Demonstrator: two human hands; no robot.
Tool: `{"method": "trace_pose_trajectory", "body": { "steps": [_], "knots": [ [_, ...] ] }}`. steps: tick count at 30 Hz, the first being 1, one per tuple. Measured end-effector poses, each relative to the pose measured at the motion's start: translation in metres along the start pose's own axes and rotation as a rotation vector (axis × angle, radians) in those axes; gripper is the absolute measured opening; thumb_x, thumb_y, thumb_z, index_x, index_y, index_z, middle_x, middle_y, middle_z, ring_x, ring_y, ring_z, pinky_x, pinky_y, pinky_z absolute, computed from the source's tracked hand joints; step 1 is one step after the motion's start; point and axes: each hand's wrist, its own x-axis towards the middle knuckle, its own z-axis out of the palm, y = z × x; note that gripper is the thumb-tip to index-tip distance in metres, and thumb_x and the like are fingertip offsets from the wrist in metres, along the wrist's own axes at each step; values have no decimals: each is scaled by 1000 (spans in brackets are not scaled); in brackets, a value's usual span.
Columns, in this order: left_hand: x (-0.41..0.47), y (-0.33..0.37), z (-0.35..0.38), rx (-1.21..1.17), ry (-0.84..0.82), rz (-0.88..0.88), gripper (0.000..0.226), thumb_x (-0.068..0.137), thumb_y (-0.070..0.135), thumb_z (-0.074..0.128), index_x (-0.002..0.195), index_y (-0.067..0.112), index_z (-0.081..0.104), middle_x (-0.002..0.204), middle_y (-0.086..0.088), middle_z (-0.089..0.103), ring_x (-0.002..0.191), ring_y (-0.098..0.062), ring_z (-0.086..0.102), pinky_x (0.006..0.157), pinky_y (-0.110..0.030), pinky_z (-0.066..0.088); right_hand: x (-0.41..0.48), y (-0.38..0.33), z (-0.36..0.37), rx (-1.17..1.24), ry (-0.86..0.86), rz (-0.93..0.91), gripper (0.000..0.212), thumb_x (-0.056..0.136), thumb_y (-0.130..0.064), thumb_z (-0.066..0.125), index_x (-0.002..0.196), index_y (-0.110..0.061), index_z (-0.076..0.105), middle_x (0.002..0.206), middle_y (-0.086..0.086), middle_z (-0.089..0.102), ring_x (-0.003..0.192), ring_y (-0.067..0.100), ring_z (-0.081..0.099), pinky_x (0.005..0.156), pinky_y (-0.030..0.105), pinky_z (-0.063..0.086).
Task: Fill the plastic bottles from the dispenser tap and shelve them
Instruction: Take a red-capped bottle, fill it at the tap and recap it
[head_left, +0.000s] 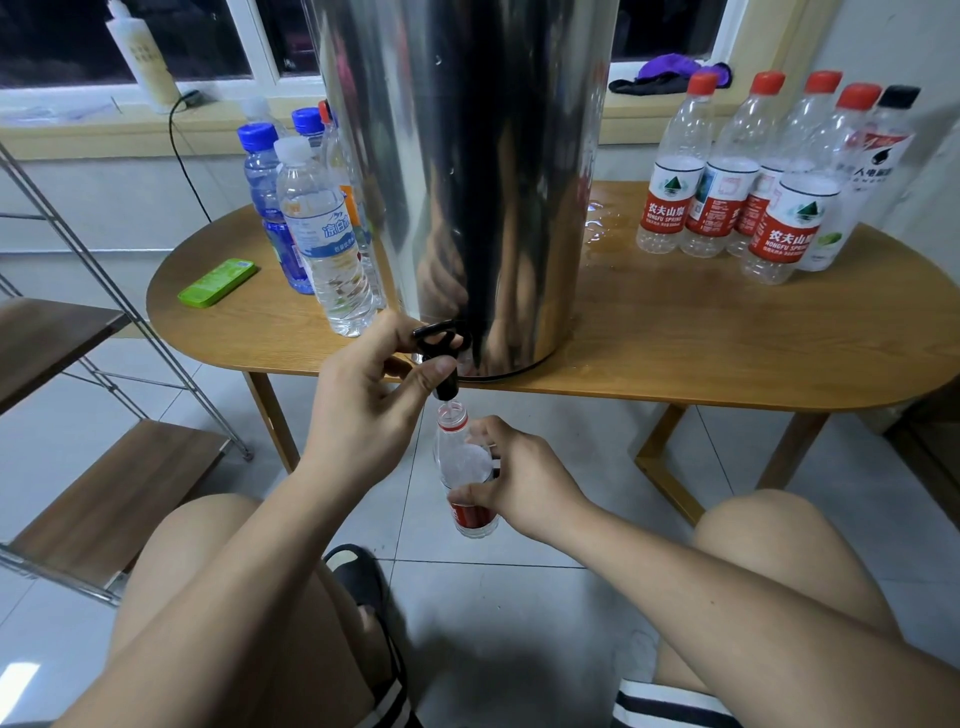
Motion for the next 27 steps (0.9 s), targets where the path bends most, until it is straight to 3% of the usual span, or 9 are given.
{"method": "trace_pose_trajectory", "body": {
  "steps": [14,19,27],
  "knots": [
    [0,0,-1,-6,-4,5,19,101,5,75,112,19,68,103,0,79,96,-6,75,81,-21,57,3,5,3,-12,9,-6,82,51,-70,80,123,-42,54,121,-17,71,109,17,71,89,45,62],
    [0,-1,0,-5,-6,-11,14,101,4,75,113,10,70,103,-1,78,96,-5,75,81,-23,57,4,7,2,-27,24,-19,76,61,-57,93,125,-40,54,124,-18,69,112,16,70,92,45,62],
    [0,2,-1,-15,-4,6,23,101,2,75,112,20,67,102,-4,79,93,-5,75,79,-22,57,4,7,3,-22,17,-9,80,54,-66,85,124,-41,55,120,-18,70,109,16,71,90,45,62]
  ]
}}
